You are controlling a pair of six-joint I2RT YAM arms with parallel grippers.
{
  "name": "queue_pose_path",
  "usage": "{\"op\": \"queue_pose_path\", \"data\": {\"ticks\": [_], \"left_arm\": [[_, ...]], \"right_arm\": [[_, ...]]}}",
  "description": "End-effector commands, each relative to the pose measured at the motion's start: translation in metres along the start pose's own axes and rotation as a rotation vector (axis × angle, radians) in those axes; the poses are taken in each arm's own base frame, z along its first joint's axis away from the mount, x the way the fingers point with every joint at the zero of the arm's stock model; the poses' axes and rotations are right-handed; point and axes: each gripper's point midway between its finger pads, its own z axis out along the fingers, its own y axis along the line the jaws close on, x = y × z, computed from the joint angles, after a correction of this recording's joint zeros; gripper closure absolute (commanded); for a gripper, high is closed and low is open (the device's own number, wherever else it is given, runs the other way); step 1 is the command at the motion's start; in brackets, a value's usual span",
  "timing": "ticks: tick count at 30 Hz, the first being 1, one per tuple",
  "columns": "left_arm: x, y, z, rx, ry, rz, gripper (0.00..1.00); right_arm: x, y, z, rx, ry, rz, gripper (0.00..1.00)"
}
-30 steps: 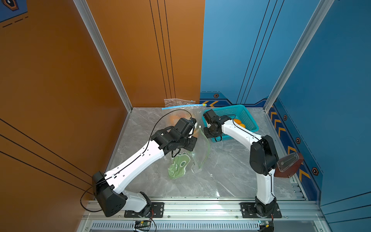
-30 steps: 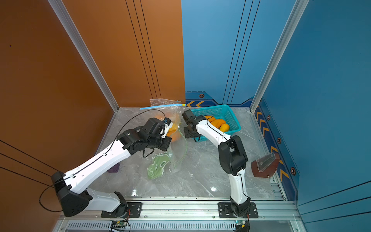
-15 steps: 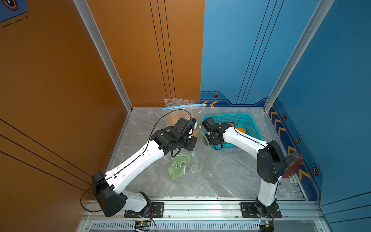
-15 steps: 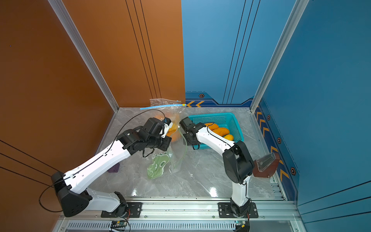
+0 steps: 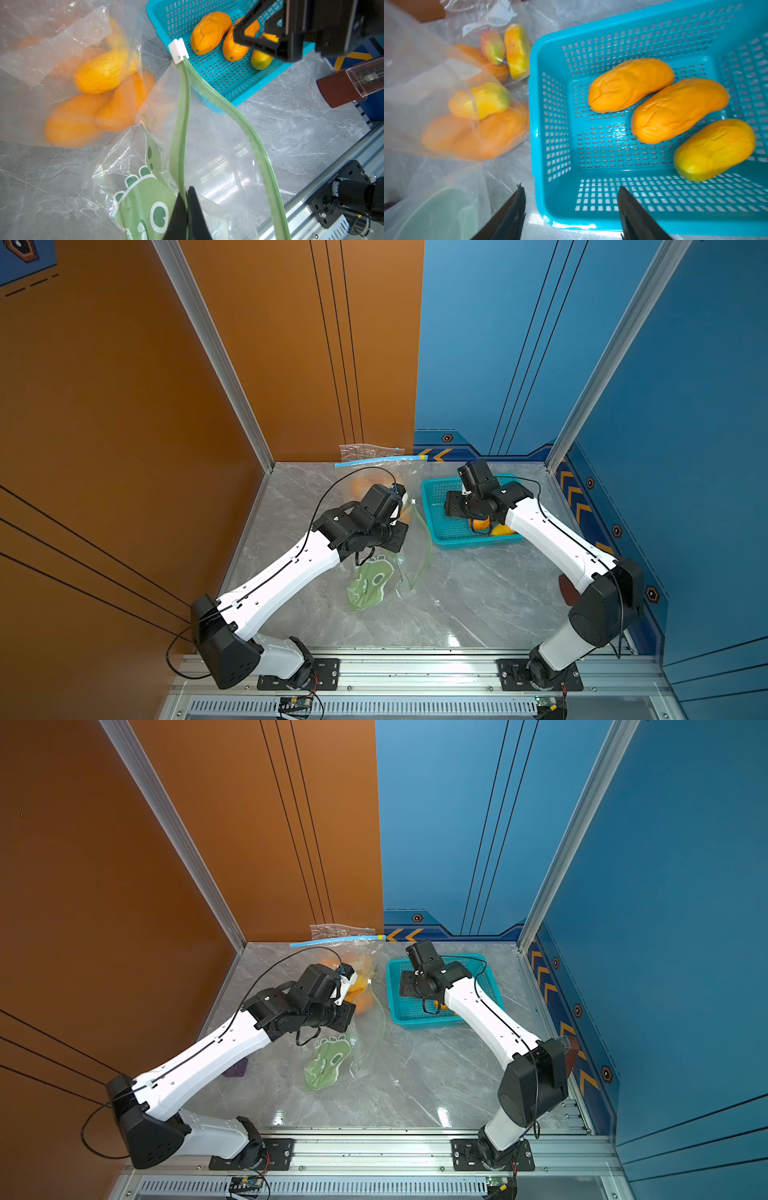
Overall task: Place the mango in a zip-top bag and seal the zipper
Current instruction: Move the basket to the center of the board, then pick up the mango from the basket.
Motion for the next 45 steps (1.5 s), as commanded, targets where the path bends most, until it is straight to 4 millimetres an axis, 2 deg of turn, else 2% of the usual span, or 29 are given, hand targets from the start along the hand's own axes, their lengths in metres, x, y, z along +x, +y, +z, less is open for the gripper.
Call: {"op": "queue_pose_path", "data": {"ticks": [1,4,8,15,26,28,30,35,38,41,44,45], "left_arm": [[-0.001,0.001,-0.005,0.013,-0.017,-0.022,1.0],[-0.002,0.001,-0.004,0.014,-0.019,-0.023,1.0],[0.0,0.001,-0.002,0.019,-0.013,-0.022,1.0],[0.0,0.0,-0.001,0.025,-0.017,-0.024,1.0],[0.0,0.0,0.001,0.029,-0.015,-0.027,1.0],[0.0,0.0,0.0,0.03,-0.019,-0.029,1.0],[0.0,0.001,-0.001,0.029,-0.021,-0.03,1.0],[-0.001,0.001,-0.002,0.029,-0.025,-0.033,1.0],[0.0,0.002,0.0,0.028,-0.02,-0.035,1.0],[0.001,0.001,0.001,0.028,-0.016,-0.038,1.0],[0.001,0.001,0.002,0.03,-0.013,-0.04,1.0],[0.001,0.001,0.002,0.031,-0.012,-0.042,1.0]], "right_arm": [[-0.001,-0.051,0.017,0.132,0.024,0.048,0.22],[-0.006,-0.077,0.034,0.168,0.051,0.097,0.16],[-0.007,-0.094,0.056,0.159,0.091,0.161,0.1],[0.004,-0.124,0.092,0.197,0.167,0.243,0.1],[0.0,-0.136,0.139,0.189,0.23,0.294,0.1],[-0.003,-0.137,0.142,0.187,0.227,0.302,0.1],[0.003,-0.142,0.155,0.204,0.25,0.306,0.1],[0.006,-0.146,0.165,0.214,0.261,0.31,0.11],[0.005,-0.144,0.167,0.201,0.257,0.31,0.16],[0.001,-0.14,0.163,0.178,0.244,0.31,0.3],[-0.005,-0.137,0.152,0.162,0.21,0.307,0.43],[-0.016,-0.132,0.136,0.145,0.171,0.302,0.47]]}}
